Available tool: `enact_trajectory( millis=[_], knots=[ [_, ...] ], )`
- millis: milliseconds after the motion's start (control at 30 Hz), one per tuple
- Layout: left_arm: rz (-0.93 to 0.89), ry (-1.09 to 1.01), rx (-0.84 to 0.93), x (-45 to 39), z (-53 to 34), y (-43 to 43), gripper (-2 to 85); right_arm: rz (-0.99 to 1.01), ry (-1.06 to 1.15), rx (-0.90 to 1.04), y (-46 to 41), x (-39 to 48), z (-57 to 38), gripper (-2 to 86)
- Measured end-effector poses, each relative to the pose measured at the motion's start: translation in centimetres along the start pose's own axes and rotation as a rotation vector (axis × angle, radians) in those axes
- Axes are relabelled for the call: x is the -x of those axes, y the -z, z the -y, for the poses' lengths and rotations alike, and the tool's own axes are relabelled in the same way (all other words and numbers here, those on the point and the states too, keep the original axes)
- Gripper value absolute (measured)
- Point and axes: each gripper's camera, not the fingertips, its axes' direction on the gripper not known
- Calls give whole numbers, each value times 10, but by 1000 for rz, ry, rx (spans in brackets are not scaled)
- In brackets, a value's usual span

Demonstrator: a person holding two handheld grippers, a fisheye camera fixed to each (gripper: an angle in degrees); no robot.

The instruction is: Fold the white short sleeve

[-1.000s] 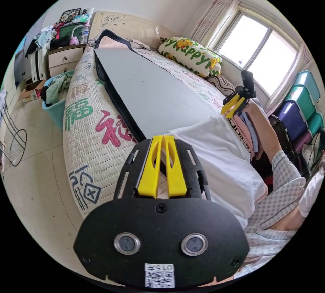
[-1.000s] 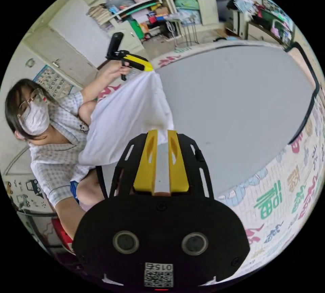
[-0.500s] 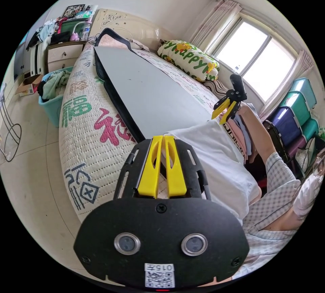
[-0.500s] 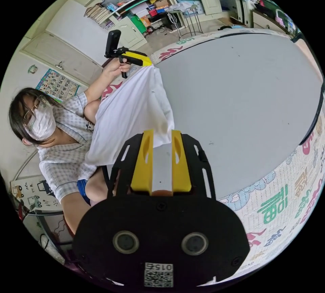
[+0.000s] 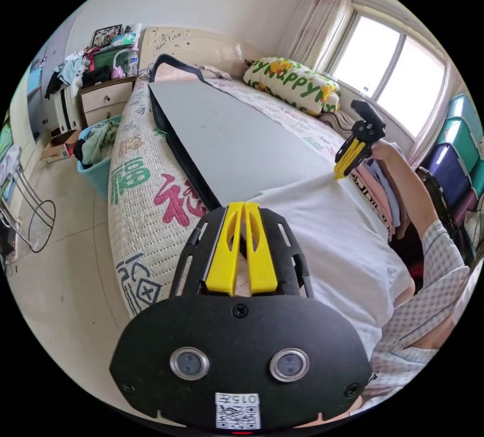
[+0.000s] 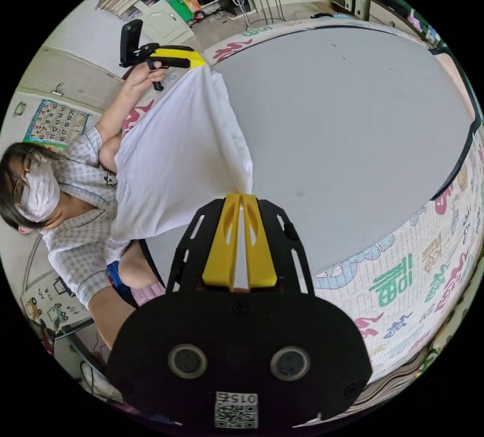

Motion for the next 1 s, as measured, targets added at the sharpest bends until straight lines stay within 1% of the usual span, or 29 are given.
enact_trajectory(
  millis=[33, 133, 233, 300, 367, 433, 500, 567, 633, 700, 767, 833, 900, 967, 1000],
  knots=[
    [16, -5, 24, -3, 2, -4, -6, -19, -10, 21, -7, 5, 2, -7],
    [64, -30, 27, -14, 4, -3, -5, -32, -48, -7, -4, 16, -8, -4],
    [51, -49, 20, -18, 2, 8, -6, -14, -123, -106, 10, 32, -35, -2],
    [55, -39, -14, -16, -2, 25, -7, -67, -160, -177, 16, 52, -57, -4],
    [88, -29, -61, -15, -7, 51, -7, -199, -253, -290, 21, 90, -93, -5],
    [96, -26, -93, -18, -10, 68, -8, -270, -287, -385, 18, 127, -121, -5],
    [78, -38, -136, -26, -12, 85, -7, -327, -297, -476, 8, 170, -149, -6],
    [17, -92, -187, -49, -11, 102, -6, -397, -320, -649, -12, 236, -190, -6],
    [-23, -147, -213, -73, -8, 108, -2, -435, -295, -754, -34, 287, -218, -6],
    [-54, -212, -221, -101, -1, 106, 7, -473, -241, -734, -58, 333, -233, -6],
    [-82, -306, -204, -142, 12, 90, 33, -557, -266, -676, -85, 385, -249, -6],
    [-71, -354, -180, -170, 26, 71, 50, -605, -267, -699, -101, 418, -260, -5],
    [-65, -376, -128, -193, 45, 46, 52, -608, -242, -719, -110, 444, -267, -4],
    [-93, -388, -13, -219, 75, 8, 43, -626, -210, -691, -120, 469, -273, 12],
    [-107, -395, 9, -225, 83, -1, 39, -634, -208, -689, -123, 474, -274, 21]
  ],
)
